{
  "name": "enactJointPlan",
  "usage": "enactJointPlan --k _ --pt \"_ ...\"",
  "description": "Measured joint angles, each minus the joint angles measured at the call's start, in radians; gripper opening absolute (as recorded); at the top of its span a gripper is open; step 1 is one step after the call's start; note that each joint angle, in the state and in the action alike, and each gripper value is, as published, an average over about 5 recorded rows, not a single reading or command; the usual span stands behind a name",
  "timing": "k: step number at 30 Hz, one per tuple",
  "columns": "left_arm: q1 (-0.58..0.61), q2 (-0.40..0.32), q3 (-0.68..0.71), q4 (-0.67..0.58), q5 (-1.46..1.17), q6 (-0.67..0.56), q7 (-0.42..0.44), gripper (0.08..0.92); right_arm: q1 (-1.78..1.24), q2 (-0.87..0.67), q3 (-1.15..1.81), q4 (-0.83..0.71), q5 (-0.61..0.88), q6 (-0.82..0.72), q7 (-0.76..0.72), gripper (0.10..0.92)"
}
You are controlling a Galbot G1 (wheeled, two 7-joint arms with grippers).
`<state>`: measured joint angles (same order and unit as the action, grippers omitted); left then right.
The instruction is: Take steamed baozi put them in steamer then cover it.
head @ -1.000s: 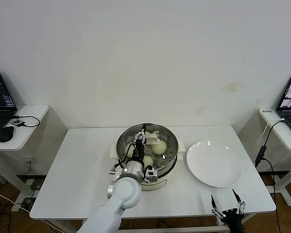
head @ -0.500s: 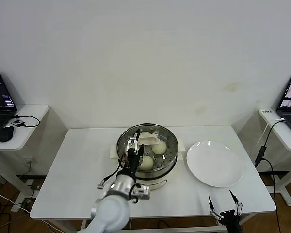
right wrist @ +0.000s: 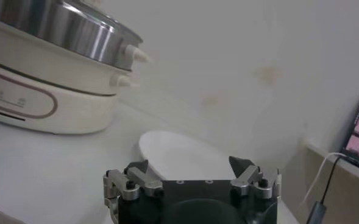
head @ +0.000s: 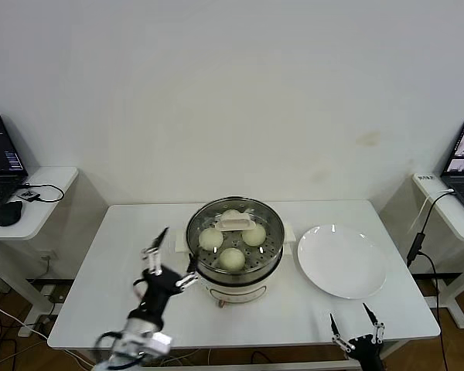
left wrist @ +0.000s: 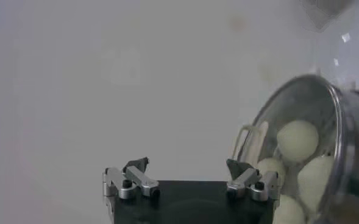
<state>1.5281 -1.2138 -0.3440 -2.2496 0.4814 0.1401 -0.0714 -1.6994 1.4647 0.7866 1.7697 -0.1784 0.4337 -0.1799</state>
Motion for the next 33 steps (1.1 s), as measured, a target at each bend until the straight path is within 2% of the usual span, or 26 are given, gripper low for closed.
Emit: enactJointPlan --k 6,12,23,33 --pt "0.136 -0.025 -0.104 0.023 -0.327 -0.126 -0.061 0.823 -0.021 -0.033 -0.028 0.027 0.055 -0.022 -0.009 0.823" --pt "0.224 -0.054 -0.172 0.088 -0.517 -0.227 -0.092 0.823 -0.059 -0.066 -0.064 0.074 0.119 -0.063 -0.012 0.823" --pt "0.299 -0.105 -0.205 0.168 -0.688 -0.303 -0.101 0.823 -0.119 -0.092 -0.127 0.165 0.225 -0.158 -0.009 0.823" --pt "0.318 -0.116 -0.206 0.205 -0.743 -0.320 -0.104 0.823 -0.149 -0.098 -0.162 0.235 0.286 -0.234 0.006 0.823"
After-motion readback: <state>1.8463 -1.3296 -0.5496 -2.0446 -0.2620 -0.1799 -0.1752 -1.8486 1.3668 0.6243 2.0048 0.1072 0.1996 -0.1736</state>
